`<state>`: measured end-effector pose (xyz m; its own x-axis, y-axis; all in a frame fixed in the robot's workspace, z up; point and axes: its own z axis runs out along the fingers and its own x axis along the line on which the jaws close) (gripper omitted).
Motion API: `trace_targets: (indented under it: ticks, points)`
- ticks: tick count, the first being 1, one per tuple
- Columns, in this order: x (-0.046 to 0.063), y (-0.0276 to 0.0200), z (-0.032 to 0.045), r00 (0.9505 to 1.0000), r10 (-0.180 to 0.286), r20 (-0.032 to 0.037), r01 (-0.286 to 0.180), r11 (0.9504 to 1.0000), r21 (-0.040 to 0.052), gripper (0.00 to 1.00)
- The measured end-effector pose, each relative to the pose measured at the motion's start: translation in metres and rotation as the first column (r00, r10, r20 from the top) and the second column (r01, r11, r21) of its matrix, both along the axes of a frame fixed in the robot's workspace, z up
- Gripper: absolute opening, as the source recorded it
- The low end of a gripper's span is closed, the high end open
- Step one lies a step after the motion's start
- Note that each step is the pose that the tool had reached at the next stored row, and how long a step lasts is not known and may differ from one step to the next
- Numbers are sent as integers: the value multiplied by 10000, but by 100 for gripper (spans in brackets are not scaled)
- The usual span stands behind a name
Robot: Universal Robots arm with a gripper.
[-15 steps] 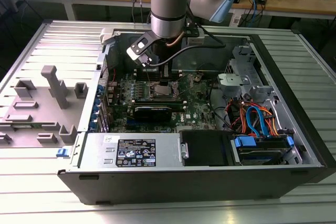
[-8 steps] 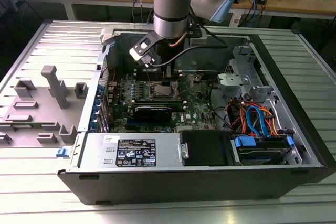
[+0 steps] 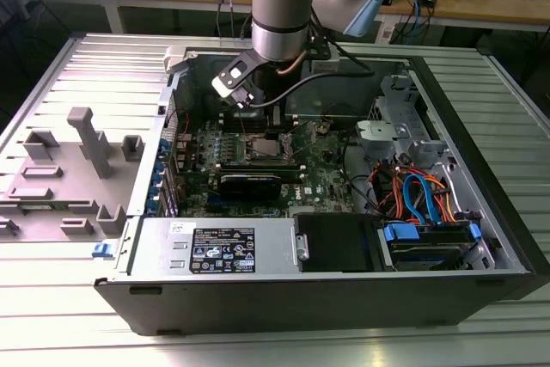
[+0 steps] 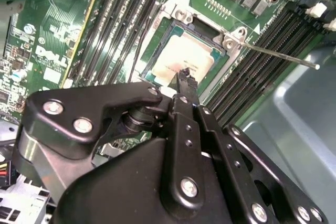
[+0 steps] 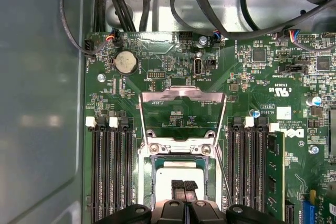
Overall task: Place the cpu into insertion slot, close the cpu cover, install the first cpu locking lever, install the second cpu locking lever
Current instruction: 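Close the cpu cover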
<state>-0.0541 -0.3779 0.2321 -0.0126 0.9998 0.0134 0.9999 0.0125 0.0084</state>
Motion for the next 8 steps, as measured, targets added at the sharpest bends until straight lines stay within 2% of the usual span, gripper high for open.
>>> trace_targets:
  ticks: [8]
  points:
    - [103,0,-4,10000,-1,-5,1,10000,-2,11]
